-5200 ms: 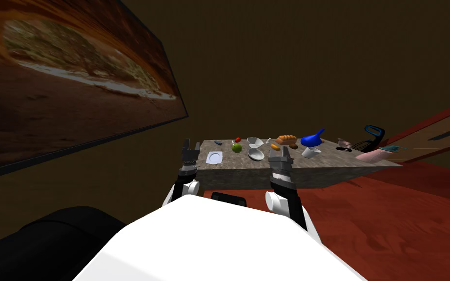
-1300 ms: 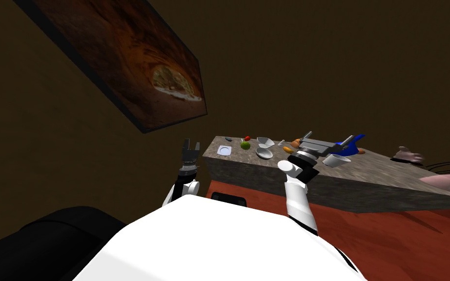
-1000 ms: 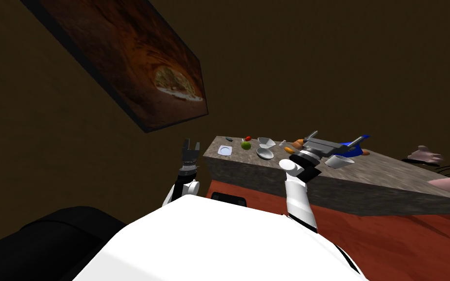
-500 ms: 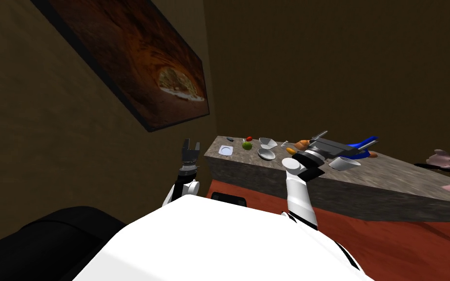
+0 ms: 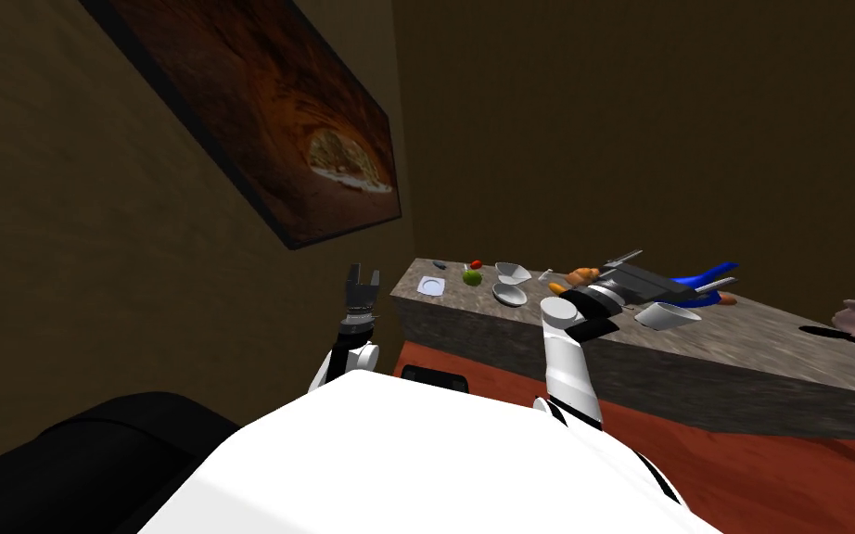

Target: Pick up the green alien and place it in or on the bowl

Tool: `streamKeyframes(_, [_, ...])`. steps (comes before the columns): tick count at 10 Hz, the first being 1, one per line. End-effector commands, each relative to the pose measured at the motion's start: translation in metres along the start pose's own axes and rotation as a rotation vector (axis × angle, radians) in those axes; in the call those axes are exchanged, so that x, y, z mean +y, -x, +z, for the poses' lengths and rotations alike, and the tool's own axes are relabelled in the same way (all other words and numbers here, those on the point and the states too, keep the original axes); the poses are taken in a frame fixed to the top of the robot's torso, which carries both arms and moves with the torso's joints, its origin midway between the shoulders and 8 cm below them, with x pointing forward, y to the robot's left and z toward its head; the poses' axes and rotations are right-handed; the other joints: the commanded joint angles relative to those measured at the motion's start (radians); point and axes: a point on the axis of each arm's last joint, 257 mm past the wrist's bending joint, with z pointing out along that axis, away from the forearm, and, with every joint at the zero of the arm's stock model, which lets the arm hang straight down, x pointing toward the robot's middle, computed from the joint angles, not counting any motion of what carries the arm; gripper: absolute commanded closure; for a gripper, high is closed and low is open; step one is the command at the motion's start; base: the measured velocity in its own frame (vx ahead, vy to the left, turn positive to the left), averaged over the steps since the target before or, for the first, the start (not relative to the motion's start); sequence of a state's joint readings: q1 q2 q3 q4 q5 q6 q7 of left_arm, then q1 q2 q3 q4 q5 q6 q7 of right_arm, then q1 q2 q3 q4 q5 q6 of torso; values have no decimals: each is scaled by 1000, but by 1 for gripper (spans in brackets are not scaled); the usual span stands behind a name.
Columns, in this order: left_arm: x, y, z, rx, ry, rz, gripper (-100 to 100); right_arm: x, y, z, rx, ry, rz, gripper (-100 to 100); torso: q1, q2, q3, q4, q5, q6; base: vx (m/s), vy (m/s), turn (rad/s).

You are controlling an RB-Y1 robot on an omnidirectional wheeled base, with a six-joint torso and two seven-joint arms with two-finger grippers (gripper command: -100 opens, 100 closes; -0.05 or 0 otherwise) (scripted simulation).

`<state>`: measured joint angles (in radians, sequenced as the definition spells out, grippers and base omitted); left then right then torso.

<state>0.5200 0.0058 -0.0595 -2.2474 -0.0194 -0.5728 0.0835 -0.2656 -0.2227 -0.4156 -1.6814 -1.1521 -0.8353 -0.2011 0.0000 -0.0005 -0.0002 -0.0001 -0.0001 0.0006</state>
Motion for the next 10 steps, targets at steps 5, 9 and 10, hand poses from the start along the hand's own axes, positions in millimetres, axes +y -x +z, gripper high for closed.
streamKeyframes(5, [0,0,0,0,0,0,0,20,23,8,-97,112,134,-100,0,-1,0,0,0,0,7,2,31])
streamKeyframes(9, [0,0,0,0,0,0,0,31,44,8,-181,202,234,-100,0,-1,-1,0,0,0,13,1,60])
streamKeyframes(10, [0,0,0,0,0,0,0,31,46,8,-190,203,242,-100,0,-1,0,0,0,0,0,0,0])
